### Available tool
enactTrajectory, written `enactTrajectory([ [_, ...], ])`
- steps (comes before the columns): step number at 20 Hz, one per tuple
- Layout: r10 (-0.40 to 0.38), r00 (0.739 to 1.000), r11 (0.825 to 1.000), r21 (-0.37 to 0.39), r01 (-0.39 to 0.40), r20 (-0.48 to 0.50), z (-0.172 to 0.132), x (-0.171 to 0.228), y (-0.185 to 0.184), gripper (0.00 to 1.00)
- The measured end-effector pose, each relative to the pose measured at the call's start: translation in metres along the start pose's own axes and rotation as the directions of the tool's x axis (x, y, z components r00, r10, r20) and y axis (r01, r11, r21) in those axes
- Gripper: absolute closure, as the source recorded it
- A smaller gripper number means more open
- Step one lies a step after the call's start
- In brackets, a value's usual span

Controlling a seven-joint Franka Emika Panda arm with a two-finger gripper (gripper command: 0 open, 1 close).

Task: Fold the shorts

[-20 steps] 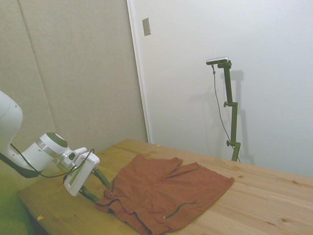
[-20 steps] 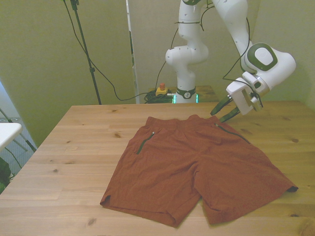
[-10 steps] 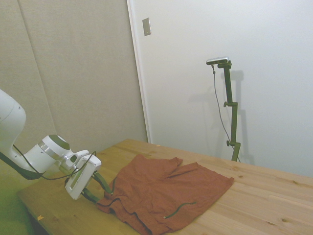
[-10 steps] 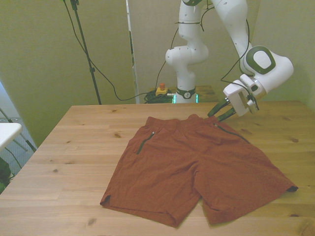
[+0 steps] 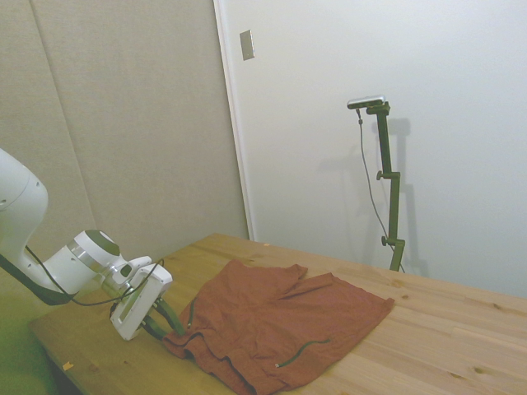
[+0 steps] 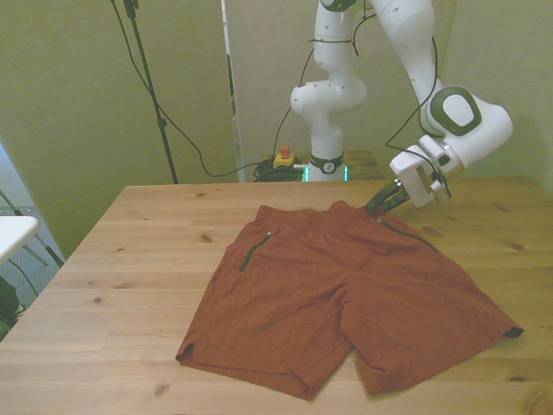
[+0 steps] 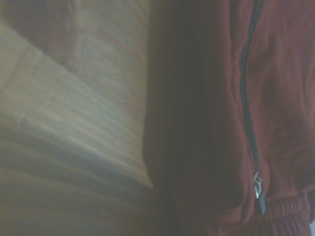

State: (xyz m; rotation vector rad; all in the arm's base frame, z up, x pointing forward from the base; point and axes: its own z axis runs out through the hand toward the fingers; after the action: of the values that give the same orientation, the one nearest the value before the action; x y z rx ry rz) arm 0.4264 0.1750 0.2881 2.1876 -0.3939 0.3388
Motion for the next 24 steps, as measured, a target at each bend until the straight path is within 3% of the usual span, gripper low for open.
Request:
enactTrajectory([
  [12, 0.022, 1.000, 0.998, 0.052, -0.022, 0.011, -0.004, 0.006, 0.000, 1.00],
  [20, 0.159, 0.986, 0.980, 0.109, -0.164, 0.053, -0.028, 0.036, 0.052, 1.00],
  [24, 0.273, 0.957, 0.948, 0.142, -0.285, 0.102, -0.015, 0.075, 0.094, 1.00],
])
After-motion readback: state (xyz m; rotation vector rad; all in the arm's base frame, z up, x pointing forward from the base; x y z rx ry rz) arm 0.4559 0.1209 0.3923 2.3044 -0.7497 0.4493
